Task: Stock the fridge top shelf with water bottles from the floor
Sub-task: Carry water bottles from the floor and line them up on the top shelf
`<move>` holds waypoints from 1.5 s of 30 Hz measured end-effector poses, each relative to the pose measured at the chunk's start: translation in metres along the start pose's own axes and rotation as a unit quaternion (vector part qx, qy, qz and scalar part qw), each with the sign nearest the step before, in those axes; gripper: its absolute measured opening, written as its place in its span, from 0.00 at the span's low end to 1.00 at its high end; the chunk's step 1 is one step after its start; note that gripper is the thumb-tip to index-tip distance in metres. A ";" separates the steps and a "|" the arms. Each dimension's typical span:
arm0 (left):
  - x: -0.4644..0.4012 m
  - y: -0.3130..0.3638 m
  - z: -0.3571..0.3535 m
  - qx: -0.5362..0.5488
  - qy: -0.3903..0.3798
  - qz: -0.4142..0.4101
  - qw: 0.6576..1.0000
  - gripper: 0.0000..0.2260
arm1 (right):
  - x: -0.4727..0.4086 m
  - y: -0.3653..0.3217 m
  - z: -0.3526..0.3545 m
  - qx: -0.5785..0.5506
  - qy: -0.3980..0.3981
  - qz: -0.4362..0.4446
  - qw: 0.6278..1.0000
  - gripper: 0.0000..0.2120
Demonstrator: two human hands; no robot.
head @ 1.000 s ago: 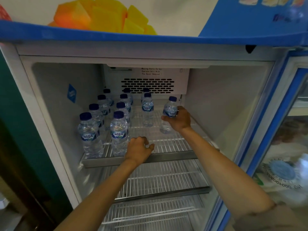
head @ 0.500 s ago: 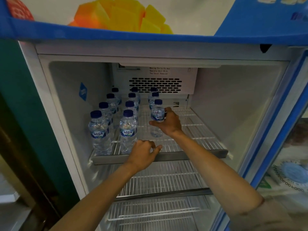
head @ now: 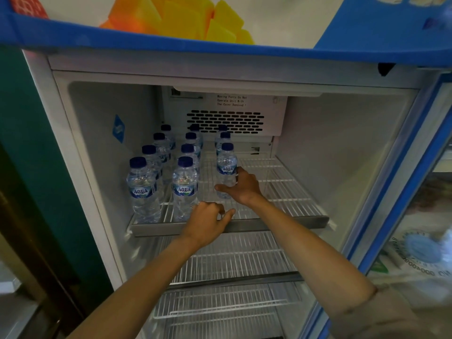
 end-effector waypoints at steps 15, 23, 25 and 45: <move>0.013 0.011 0.006 -0.055 -0.096 -0.013 0.994 0.22 | 0.033 0.003 0.017 -0.102 0.034 -0.057 0.993 0.41; 0.057 0.015 0.024 -0.092 -0.108 -0.086 0.986 0.14 | 0.105 0.005 0.083 -0.099 0.133 -0.052 0.985 0.28; 0.070 0.019 0.032 -0.092 -0.086 -0.086 0.988 0.15 | 0.131 0.005 0.093 -0.085 0.151 -0.045 0.984 0.27; 0.373 0.105 0.005 0.018 -0.195 0.100 0.976 0.20 | 0.511 -0.006 0.112 -0.047 0.151 -0.066 0.985 0.27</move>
Point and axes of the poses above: each hand's wrist, its own x-axis away from the middle knuckle, its own z-axis out of the back of the hand, y = z × x, the point moved 8 cm from there along -x, towards the middle knuckle, and after that the axes turned 10 degrees about z, right-handed, at the moved point
